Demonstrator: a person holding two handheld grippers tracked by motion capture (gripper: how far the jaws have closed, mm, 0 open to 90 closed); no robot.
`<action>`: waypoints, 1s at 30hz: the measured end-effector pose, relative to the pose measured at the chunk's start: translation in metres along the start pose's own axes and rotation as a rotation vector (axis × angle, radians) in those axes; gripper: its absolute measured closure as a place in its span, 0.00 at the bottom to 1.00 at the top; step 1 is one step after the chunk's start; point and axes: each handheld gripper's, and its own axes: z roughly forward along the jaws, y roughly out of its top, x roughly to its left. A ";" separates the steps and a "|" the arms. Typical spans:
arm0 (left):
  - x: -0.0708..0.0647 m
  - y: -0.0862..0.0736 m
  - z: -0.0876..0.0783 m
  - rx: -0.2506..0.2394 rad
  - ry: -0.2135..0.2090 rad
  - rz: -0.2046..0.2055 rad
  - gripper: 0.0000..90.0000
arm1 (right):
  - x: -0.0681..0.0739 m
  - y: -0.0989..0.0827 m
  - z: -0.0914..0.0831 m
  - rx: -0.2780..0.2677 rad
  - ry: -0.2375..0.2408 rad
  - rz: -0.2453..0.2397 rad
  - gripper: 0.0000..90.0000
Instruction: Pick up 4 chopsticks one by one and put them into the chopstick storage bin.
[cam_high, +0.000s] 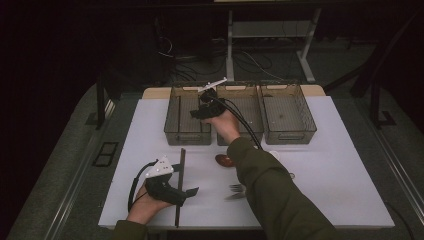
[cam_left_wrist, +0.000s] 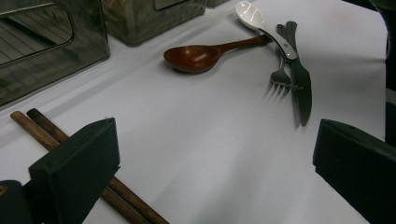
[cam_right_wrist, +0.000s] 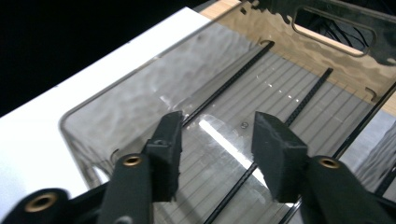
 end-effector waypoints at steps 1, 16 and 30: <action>0.000 0.000 0.000 0.000 0.000 -0.003 0.00 | 0.001 0.000 -0.002 -0.005 0.007 -0.001 0.55; 0.000 -0.001 0.001 0.011 0.009 0.002 0.00 | -0.006 -0.017 -0.053 -0.050 0.086 -0.041 0.39; 0.000 -0.001 0.002 0.023 0.023 -0.010 0.00 | -0.019 -0.050 -0.100 -0.082 0.122 -0.081 0.33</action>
